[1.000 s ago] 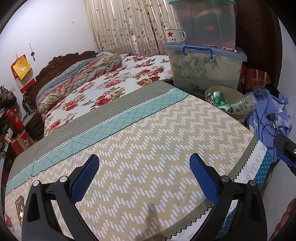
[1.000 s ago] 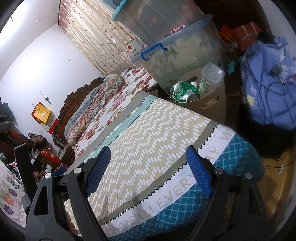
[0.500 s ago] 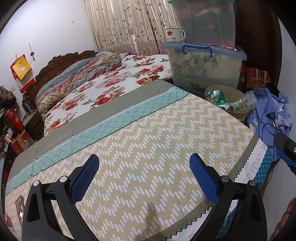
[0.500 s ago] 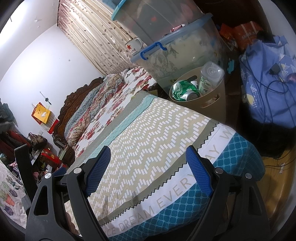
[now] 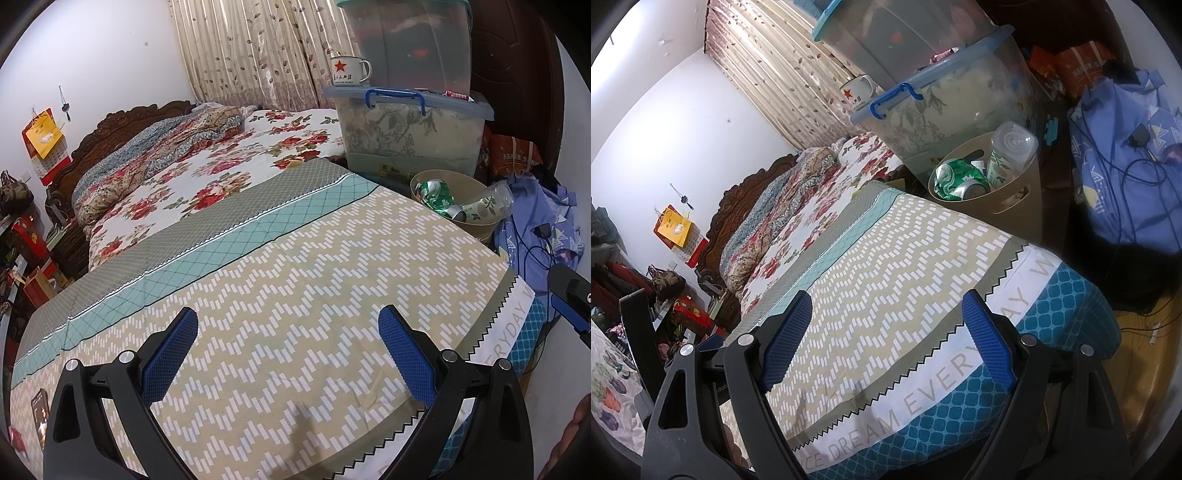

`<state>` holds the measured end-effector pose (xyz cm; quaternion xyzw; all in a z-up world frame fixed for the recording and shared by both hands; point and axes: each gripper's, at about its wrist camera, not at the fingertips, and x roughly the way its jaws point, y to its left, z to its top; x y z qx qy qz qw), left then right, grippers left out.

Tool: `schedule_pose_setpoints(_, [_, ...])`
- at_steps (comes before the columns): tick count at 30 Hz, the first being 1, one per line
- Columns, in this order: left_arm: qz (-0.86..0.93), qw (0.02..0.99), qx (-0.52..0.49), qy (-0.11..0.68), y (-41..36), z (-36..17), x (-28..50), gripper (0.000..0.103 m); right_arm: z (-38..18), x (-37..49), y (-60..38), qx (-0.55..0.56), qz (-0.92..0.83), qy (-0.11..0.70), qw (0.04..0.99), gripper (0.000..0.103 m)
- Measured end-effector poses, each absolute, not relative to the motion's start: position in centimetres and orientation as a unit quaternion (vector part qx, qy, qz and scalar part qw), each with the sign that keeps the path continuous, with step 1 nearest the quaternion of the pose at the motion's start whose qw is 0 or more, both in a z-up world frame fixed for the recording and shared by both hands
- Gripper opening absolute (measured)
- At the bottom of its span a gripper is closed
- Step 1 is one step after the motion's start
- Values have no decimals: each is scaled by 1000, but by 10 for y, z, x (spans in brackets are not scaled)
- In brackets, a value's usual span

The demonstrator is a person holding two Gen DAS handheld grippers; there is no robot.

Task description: Collect trash

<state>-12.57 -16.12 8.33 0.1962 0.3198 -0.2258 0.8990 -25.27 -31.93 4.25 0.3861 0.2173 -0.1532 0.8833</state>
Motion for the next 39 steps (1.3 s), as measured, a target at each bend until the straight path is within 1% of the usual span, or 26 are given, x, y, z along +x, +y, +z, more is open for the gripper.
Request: schedule_pose_setpoints(39, [-226,897,199,322,-159,81,-126,94,40,-251,-314,391,-153,217,881,83])
